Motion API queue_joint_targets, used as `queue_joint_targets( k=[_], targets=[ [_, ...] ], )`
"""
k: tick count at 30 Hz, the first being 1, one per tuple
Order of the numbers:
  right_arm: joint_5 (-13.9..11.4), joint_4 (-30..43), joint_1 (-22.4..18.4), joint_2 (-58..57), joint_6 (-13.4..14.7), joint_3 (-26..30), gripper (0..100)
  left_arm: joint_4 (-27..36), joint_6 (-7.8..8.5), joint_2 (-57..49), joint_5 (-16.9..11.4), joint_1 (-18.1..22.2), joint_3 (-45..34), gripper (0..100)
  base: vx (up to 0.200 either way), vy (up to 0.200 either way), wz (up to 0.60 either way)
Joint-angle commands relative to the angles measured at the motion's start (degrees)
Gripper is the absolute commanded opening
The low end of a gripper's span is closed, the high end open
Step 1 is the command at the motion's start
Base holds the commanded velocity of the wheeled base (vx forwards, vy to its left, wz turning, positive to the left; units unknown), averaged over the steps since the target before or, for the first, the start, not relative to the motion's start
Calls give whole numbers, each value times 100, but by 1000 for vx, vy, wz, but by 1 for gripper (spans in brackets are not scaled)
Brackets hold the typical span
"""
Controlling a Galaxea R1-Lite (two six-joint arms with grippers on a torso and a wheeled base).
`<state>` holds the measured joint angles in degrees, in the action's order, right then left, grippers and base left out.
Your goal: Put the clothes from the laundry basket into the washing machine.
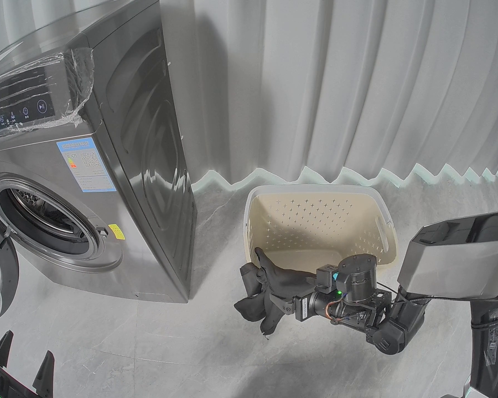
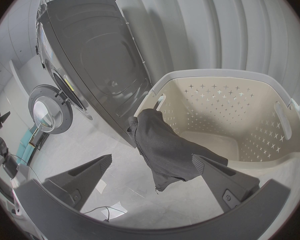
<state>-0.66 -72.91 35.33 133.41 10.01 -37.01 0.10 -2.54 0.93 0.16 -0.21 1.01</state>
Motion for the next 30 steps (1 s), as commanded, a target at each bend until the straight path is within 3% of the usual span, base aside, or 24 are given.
queue_joint_targets(
  k=[1, 18, 19, 30],
  targets=[
    [4, -13, -8, 255, -34, -192, 100, -1, -1, -75, -7, -6, -84, 100, 0, 0, 0],
    [22, -241, -26, 580, -60, -562, 100, -1, -1, -75, 2, 3, -84, 100, 0, 0, 0],
    [22, -276, -26, 572, -60, -562, 0, -1, -1, -75, 2, 3, -84, 100, 0, 0, 0],
    [13, -303, -52, 203, -60, -359, 0, -1, -1, -66, 2, -6, -84, 100, 0, 0, 0]
  ],
)
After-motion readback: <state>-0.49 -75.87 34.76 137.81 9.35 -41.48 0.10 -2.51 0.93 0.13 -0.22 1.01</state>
